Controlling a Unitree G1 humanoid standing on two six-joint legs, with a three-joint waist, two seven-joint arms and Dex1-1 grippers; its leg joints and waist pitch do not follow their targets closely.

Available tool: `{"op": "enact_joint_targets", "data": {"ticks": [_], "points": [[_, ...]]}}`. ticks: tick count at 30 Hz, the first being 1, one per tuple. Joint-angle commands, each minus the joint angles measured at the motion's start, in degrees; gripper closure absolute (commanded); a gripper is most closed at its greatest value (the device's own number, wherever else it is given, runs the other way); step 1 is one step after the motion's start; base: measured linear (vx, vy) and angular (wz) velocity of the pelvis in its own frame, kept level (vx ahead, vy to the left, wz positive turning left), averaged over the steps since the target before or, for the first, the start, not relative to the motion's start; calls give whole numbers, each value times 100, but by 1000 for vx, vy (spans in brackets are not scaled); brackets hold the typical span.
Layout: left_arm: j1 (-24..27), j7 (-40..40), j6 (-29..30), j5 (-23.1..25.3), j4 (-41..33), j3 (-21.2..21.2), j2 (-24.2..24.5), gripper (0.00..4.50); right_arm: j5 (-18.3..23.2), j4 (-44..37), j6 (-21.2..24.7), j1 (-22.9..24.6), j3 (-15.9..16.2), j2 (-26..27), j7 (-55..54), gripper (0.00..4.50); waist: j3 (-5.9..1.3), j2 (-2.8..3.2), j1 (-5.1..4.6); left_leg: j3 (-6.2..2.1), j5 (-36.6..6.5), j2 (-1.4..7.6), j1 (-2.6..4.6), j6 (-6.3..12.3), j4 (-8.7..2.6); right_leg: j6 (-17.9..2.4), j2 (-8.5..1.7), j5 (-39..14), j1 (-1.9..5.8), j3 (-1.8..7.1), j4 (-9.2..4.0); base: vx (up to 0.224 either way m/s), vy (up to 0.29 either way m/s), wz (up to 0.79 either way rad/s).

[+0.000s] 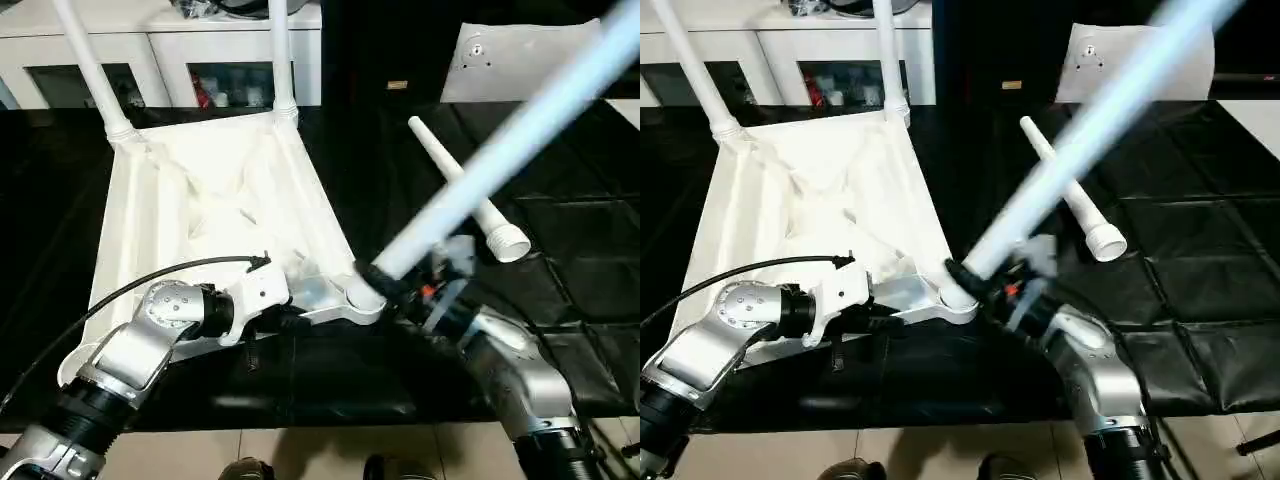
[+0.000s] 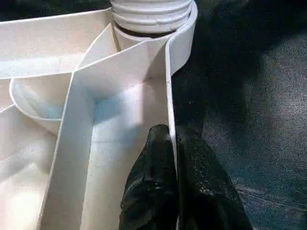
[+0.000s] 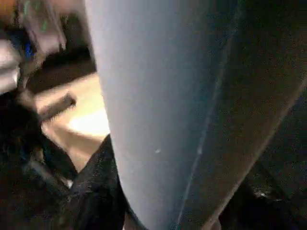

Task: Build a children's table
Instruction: Insert table leg to table base, then rotate leg to tighten

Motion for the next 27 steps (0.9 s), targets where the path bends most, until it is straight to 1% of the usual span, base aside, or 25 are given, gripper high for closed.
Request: {"op": "enact_joint_targets", "data": {"ticks": [1,2,3,4,5,6,7,8,9,10,11,12,13,15,16,18,19,20,21,22,23,24,25,26,27], "points": [[-55,66,-132,117,109,99,104,450,-610,482,61,224,331,-213,113,258,-199,-44,-52,-74,-2639,72,128,97,-411,-81,-397,-4477,65,139,-712,0,0,0],[-59,63,-140,124,119,102,104,450,-663,503,10,192,402,-242,168,258,-191,-61,-60,-78,-2681,70,137,98,-408,-56,-398,-4547,60,126,-728,0,0,0],[-63,56,-144,129,125,106,104,450,-691,529,-25,156,462,-263,228,258,-181,-64,-69,-85,-2723,64,134,96,-406,-20,-392,-4611,62,111,-735,0,0,0],[-68,41,-148,140,129,112,106,450,-701,572,-53,106,520,-277,307,258,-170,-81,-76,-94,-2785,54,152,97,-400,46,-395,-4757,53,89,-759,0,0,0],[-74,22,-159,153,128,104,119,450,-724,596,-63,72,559,-295,349,258,-174,-71,-89,-98,-2822,51,175,102,-391,82,-398,-4816,47,76,-786,0,0,0],[-94,-35,-200,186,140,84,147,450,-770,676,-103,-8,648,-333,451,258,-157,-86,-97,-99,-2838,53,177,111,-396,87,-398,-4823,38,69,-799,0,0,0],[-108,-94,-236,196,145,68,168,450,-773,727,-95,-66,697,-354,537,258,-154,-86,-115,-115,-2850,58,159,116,-420,73,-396,-4734,70,50,-794,0,0,0],[-127,-164,-281,193,160,53,184,450,-767,783,-71,-131,740,-369,623,258,-167,-61,-131,-124,-2875,76,165,134,-448,20,-394,-4566,100,39,-793,0,0,0],[-159,-257,-350,181,188,31,197,450,-748,865,-46,-213,791,-387,745,258,-142,-69,-143,-128,-2899,82,154,148,-469,-6,-391,-4493,97,38,-795,0,0,0],[-275,-512,-524,164,299,-43,210,450,-695,1036,74,-394,889,-417,1079,258,-146,-60,-161,-138,-2961,95,160,153,-484,-64,-393,-4374,107,36,-787,0,0,0],[-313,-592,-568,158,332,-66,213,450,-678,1076,117,-440,916,-427,1183,258,-123,-60,-180,-140,-3036,100,169,160,-495,-123,-386,-4298,97,42,-787,0,0,0],[-400,-697,-637,161,412,-100,210,450,-657,1104,212,-498,984,-462,1367,258,-121,-58,-181,-140,-3049,105,177,156,-500,-151,-392,-4254,105,46,-785,0,0,0],[-547,-801,-723,177,554,-131,184,450,-625,1118,345,-562,1097,-528,1635,258,-97,-64,-163,-130,-3000,126,187,171,-529,-261,-413,-4069,107,75,-778,0,0,0],[-647,-838,-754,183,657,-131,153,450,-595,1110,447,-591,1157,-564,1781,258,-96,-68,-142,-120,-2969,131,204,176,-536,-310,-413,-4032,108,91,-774,0,0,0],[-803,-878,-794,196,817,-126,110,450,-529,1031,654,-598,1258,-637,2015,258,-89,-75,-119,-123,-2907,152,201,158,-549,-424,-432,-3907,123,113,-738,0,0,0],[-952,-891,-841,201,1000,-100,70,450,-492,936,782,-586,1343,-690,2164,258,-82,-77,-102,-126,-2859,172,171,155,-574,-482,-438,-3775,145,132,-714,0,0,0],[-1103,-884,-896,227,1207,-77,38,450,-448,846,905,-573,1432,-736,2313,258,-95,-96,-68,-113,-2727,184,161,158,-587,-568,-443,-3556,161,165,-676,0,0,0],[-1150,-876,-930,251,1279,-76,36,450,-441,827,924,-570,1455,-745,2346,258,-118,-100,-51,-113,-2645,192,153,159,-587,-618,-454,-3425,182,178,-645,0,0,0],[-1199,-868,-966,277,1355,-76,35,450,-435,807,944,-567,1480,-753,2380,258,-117,-103,-40,-107,-2574,196,133,176,-595,-655,-456,-3333,194,187,-634,0,0,0],[-1370,-859,-1095,367,1668,-58,41,450,-468,838,926,-588,1516,-705,2404,258,-133,-107,4,-74,-2396,200,133,210,-597,-750,-452,-3090,190,211,-612,51,-7,0],[-1414,-879,-1141,385,1762,-44,37,450,-488,868,916,-603,1509,-679,2409,258,-141,-109,19,-66,-2360,206,152,203,-597,-790,-454,-3019,186,221,-605,51,-7,0],[-1414,-879,-1141,385,1762,-44,37,450,-488,868,916,-603,1509,-679,2409,258,-137,-118,20,-58,-2317,202,145,202,-597,-819,-452,-2974,189,228,-598,0,0,0],[-1476,-897,-1209,411,1916,-26,49,450,-513,928,894,-631,1474,-617,2355,258,-149,-123,25,-68,-2198,214,102,183,-610,-879,-462,-2836,237,231,-549,0,0,0],[-1498,-883,-1238,438,2009,-7,81,450,-564,1018,813,-663,1421,-537,2218,258,-125,-129,15,-58,-2277,200,102,185,-618,-840,-449,-3038,214,224,-567,0,0,0],[-1504,-877,-1246,448,2037,-2,92,450,-582,1048,783,-673,1404,-510,2171,258,-116,-130,10,-60,-2339,195,115,170,-618,-801,-456,-3211,205,223,-584,0,0,0]]}}
